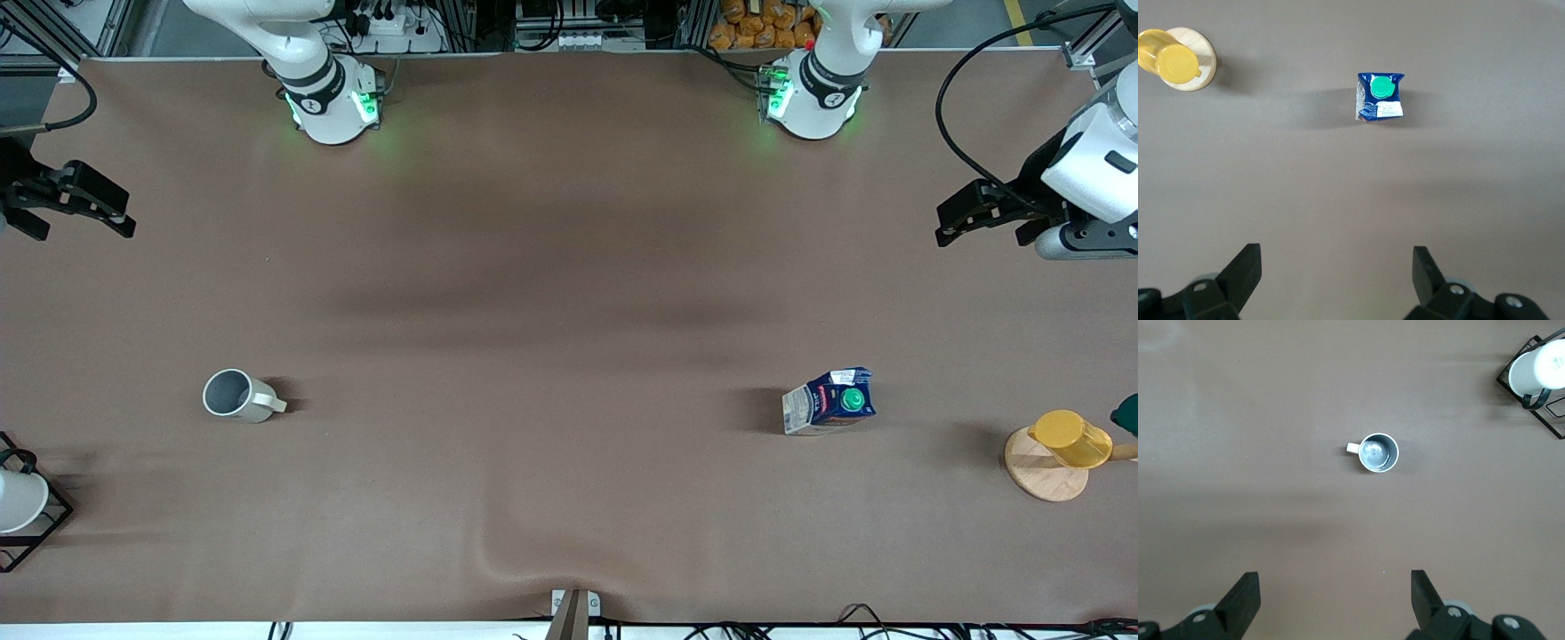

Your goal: Place milk next to cup

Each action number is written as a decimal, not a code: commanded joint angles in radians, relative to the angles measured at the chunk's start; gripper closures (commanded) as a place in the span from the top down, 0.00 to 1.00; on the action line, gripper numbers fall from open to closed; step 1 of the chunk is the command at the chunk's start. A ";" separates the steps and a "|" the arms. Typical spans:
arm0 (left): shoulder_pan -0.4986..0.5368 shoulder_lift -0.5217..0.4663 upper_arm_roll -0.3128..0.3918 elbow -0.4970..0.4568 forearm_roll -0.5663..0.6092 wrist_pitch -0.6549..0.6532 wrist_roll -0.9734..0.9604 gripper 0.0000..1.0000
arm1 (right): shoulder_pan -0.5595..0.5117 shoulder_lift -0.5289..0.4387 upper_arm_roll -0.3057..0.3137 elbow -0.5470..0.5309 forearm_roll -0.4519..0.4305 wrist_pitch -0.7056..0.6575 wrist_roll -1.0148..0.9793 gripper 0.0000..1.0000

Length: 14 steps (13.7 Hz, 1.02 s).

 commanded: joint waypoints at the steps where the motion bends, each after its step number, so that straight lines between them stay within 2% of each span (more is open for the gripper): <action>1: 0.002 0.007 -0.001 0.024 0.010 -0.025 0.009 1.00 | -0.003 -0.002 0.004 0.000 -0.016 0.000 0.016 1.00; 11: 0.004 0.010 -0.001 0.020 0.018 -0.023 0.000 1.00 | -0.008 0.004 0.004 0.000 -0.016 0.000 0.013 1.00; 14: 0.001 0.079 -0.001 0.046 0.020 -0.011 0.003 1.00 | -0.014 0.012 0.004 0.003 -0.013 0.002 0.009 1.00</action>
